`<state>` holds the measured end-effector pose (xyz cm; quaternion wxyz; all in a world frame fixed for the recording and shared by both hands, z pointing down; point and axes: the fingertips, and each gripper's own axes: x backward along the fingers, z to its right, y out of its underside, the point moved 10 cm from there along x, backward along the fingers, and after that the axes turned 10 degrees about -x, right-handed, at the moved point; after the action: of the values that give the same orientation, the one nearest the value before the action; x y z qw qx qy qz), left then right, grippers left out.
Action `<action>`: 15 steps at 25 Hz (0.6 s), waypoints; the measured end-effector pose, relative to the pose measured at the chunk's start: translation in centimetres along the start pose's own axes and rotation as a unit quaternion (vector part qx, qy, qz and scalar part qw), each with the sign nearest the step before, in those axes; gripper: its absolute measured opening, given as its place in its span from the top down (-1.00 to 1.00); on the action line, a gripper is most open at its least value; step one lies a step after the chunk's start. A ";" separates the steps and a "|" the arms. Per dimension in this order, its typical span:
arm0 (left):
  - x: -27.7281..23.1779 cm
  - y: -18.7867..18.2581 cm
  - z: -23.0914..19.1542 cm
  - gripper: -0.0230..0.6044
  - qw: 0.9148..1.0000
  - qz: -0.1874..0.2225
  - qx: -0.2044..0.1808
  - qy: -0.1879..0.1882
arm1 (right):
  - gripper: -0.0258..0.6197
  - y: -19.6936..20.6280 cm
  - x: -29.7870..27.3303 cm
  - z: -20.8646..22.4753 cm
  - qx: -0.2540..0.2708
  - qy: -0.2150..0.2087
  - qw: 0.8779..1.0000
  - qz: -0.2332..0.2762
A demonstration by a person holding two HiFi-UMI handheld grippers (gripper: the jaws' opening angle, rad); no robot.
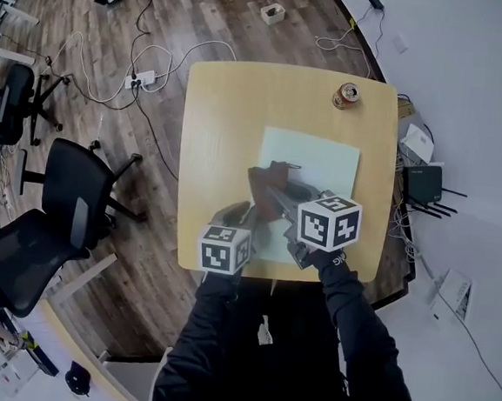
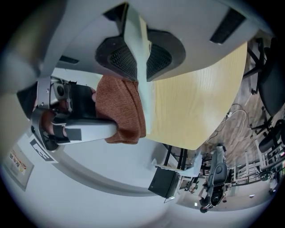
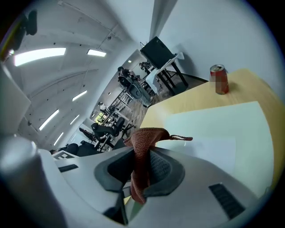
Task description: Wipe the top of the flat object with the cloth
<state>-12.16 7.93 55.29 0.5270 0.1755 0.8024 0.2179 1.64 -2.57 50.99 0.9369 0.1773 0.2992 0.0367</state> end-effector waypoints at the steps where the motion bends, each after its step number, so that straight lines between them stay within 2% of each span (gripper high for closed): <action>1: 0.0 0.0 0.0 0.65 1.000 0.000 0.000 0.001 | 0.67 0.1 -0.5 0.2 0.005 0.006 1.000 -0.006; 8: -0.1 0.1 -0.1 0.65 1.000 -0.003 -0.001 0.006 | 0.67 0.9 -1.0 2.1 0.065 0.084 0.994 -0.034; 15: 0.0 0.1 -0.2 0.65 1.000 -0.005 -0.003 0.010 | 0.67 1.8 1.9 3.7 0.091 0.120 0.988 -0.026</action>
<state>-12.33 7.97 55.44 0.5208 0.1674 0.8079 0.2191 5.39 -1.70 53.37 0.8747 0.2486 0.4160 0.0061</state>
